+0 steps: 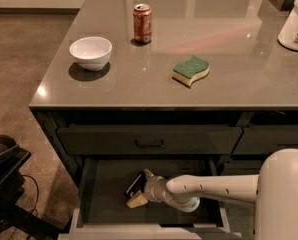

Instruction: Pick rxbar chocolate from middle drawer and place on counter

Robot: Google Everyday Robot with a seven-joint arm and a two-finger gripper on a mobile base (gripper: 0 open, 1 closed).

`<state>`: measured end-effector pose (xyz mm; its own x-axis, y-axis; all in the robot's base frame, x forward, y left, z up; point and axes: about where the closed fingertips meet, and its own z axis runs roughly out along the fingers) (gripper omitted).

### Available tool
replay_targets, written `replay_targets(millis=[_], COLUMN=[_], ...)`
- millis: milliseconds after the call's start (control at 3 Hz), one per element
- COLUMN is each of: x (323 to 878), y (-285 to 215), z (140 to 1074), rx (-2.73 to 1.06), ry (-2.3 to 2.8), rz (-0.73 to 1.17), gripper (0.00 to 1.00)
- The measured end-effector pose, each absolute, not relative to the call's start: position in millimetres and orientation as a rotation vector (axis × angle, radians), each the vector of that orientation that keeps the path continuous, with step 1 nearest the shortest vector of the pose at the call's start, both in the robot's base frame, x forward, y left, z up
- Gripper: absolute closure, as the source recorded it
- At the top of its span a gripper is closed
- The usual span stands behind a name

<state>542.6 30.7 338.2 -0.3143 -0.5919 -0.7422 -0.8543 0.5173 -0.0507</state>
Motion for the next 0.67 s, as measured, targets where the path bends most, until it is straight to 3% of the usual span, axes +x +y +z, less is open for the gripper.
replay_targets(millis=[667], x=[543], y=[30], z=[356], rx=[-1.176], ry=[2.032], rz=[0.462], gripper=[1.00])
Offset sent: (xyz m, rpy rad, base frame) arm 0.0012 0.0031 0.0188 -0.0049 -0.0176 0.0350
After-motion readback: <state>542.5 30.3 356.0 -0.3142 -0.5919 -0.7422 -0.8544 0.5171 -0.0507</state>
